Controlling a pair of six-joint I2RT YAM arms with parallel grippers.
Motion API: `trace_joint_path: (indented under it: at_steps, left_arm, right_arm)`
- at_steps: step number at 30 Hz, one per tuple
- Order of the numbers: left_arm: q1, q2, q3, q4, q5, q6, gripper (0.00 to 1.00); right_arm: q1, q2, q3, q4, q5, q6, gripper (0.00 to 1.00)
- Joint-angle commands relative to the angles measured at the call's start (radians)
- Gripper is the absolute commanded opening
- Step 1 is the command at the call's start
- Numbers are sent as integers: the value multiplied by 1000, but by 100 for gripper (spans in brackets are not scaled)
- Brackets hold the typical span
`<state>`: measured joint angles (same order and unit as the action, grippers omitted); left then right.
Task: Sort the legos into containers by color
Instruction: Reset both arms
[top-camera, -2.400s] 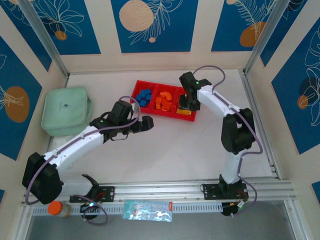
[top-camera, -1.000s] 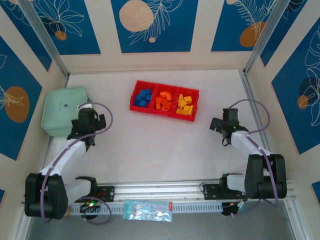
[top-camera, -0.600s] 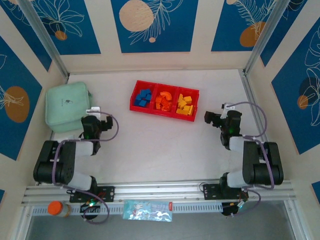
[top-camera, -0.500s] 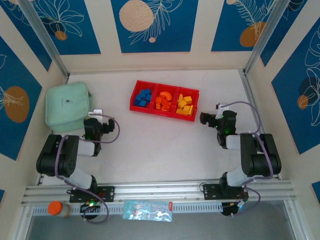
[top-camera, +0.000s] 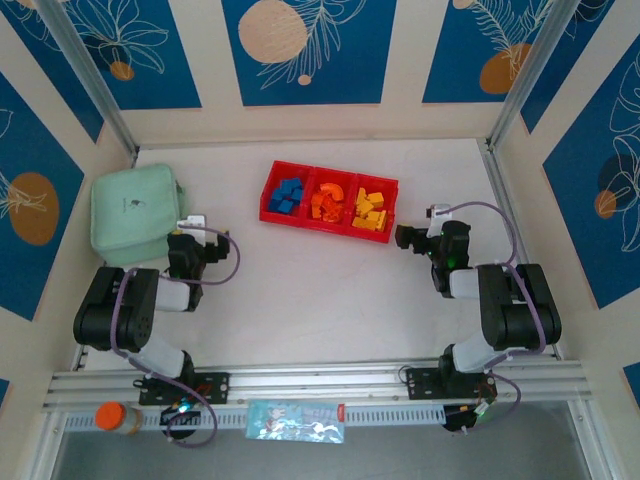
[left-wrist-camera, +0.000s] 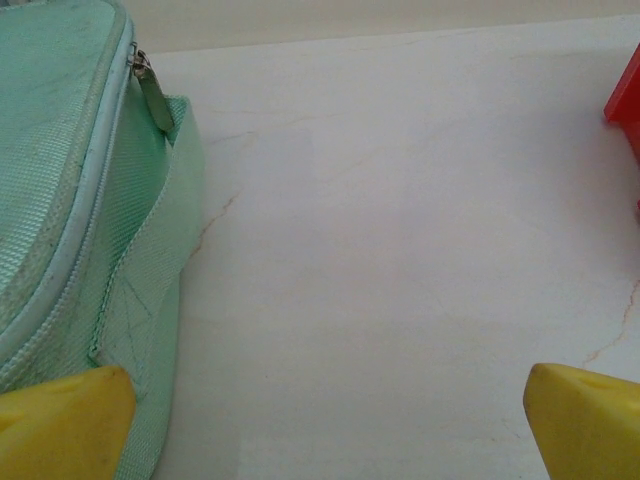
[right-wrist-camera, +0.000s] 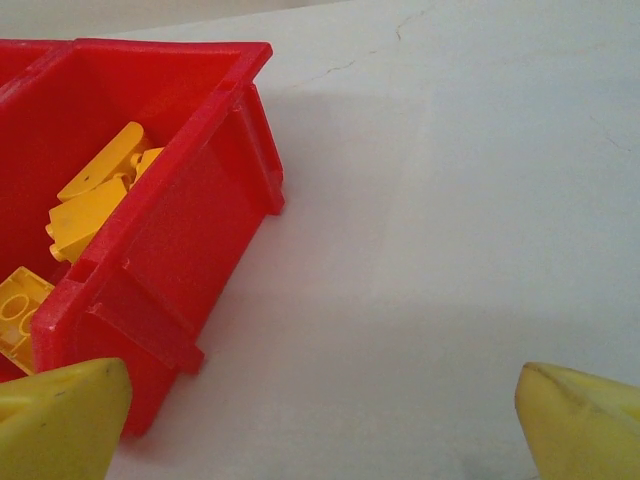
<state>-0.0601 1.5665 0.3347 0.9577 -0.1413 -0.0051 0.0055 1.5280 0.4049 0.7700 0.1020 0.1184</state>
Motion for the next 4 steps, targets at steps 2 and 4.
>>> trace_joint_path:
  at_steps: [2,4]
  left_arm:
    - [3,-3,13,33,16,13,99]
    - [2,-2,15,33,16,13,99]
  right_arm:
    - [-6,-4,22,21,-21,-19,99]
    - [-6,-8,14,31,-22,-20,99]
